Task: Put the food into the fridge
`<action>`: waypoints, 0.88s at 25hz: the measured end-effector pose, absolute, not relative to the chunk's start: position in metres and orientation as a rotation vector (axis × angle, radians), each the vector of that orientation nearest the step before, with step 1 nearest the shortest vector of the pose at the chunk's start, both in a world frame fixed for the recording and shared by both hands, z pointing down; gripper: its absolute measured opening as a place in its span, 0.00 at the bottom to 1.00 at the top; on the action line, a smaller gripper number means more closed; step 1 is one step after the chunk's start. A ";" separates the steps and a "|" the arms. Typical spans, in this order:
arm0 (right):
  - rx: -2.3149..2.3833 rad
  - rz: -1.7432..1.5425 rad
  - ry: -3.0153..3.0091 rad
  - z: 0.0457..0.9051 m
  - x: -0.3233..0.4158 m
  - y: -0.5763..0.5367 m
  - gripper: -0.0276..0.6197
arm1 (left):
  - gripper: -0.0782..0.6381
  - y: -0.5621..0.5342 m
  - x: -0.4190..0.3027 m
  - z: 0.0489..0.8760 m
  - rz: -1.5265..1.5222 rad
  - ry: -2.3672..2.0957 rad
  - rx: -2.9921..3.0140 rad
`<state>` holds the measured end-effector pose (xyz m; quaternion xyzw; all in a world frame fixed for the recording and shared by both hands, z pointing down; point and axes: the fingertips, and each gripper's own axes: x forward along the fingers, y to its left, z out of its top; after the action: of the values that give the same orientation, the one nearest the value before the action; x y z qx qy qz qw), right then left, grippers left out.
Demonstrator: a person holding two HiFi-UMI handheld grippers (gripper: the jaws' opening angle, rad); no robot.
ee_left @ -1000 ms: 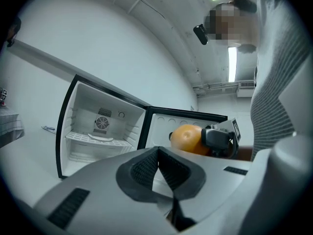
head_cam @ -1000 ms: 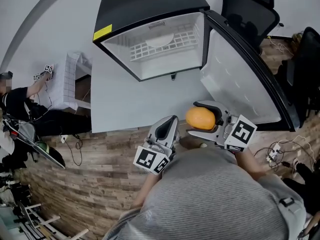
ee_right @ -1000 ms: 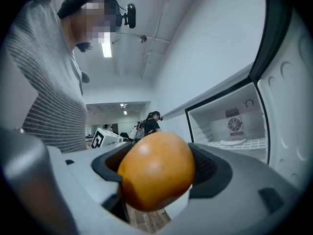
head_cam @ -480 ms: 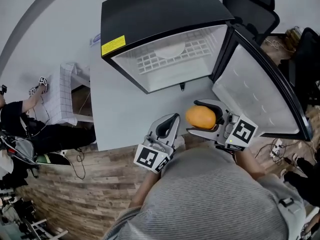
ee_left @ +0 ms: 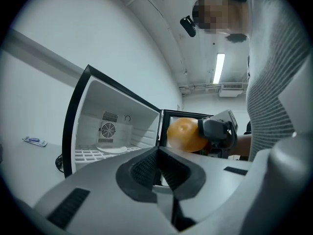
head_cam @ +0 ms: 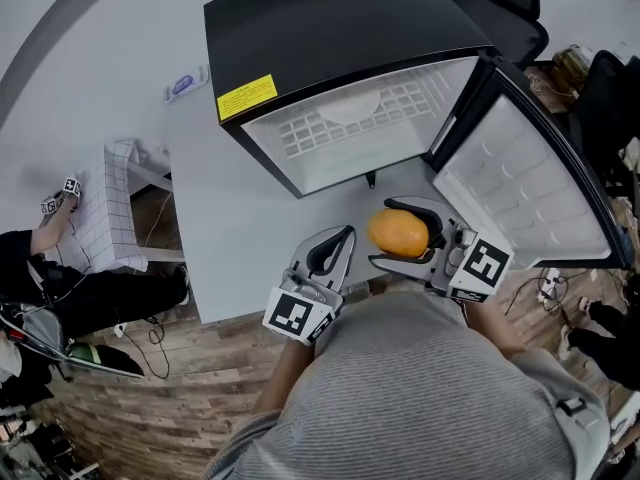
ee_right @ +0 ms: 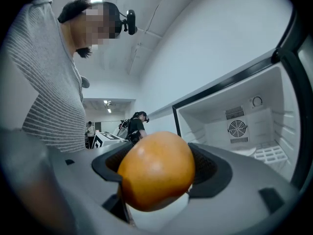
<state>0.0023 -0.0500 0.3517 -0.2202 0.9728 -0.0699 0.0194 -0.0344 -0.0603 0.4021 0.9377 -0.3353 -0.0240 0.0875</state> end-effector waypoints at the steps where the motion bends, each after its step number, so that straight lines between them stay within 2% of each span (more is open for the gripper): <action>1: -0.692 -0.220 3.018 0.352 0.000 -0.051 0.59 | 0.12 -0.062 -0.036 0.404 -0.065 -0.989 2.795; 22: -0.674 -0.235 3.034 0.356 -0.009 -0.056 0.59 | 0.12 -0.069 -0.037 0.413 -0.065 -0.973 2.779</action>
<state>-0.0086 -0.0564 0.3559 -0.2163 0.9733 -0.0753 0.0123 -0.0368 -0.0685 0.4134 0.9391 -0.3288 -0.0220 0.0980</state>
